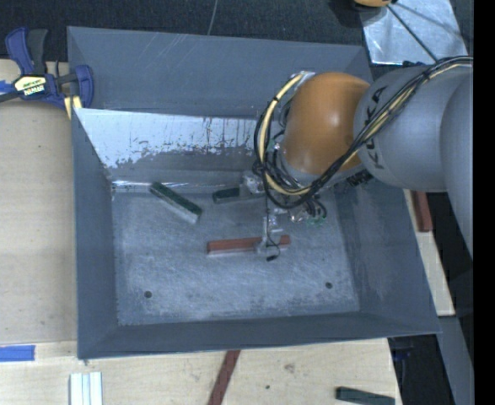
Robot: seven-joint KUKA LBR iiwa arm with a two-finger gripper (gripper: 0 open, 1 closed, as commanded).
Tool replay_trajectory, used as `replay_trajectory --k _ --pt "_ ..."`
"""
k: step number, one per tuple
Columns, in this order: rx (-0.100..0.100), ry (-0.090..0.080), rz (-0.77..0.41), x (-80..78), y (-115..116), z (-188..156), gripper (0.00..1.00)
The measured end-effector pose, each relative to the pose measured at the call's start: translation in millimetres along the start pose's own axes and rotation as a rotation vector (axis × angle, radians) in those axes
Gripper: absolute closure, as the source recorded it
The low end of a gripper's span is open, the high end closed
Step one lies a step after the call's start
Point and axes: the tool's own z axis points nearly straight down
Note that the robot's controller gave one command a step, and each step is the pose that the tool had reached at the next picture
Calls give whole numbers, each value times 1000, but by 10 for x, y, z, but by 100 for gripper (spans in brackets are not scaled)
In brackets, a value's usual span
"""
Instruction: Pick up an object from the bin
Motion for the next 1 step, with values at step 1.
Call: replay_trajectory --k 1 --pt "0 0 -119 578 -35 179 100"
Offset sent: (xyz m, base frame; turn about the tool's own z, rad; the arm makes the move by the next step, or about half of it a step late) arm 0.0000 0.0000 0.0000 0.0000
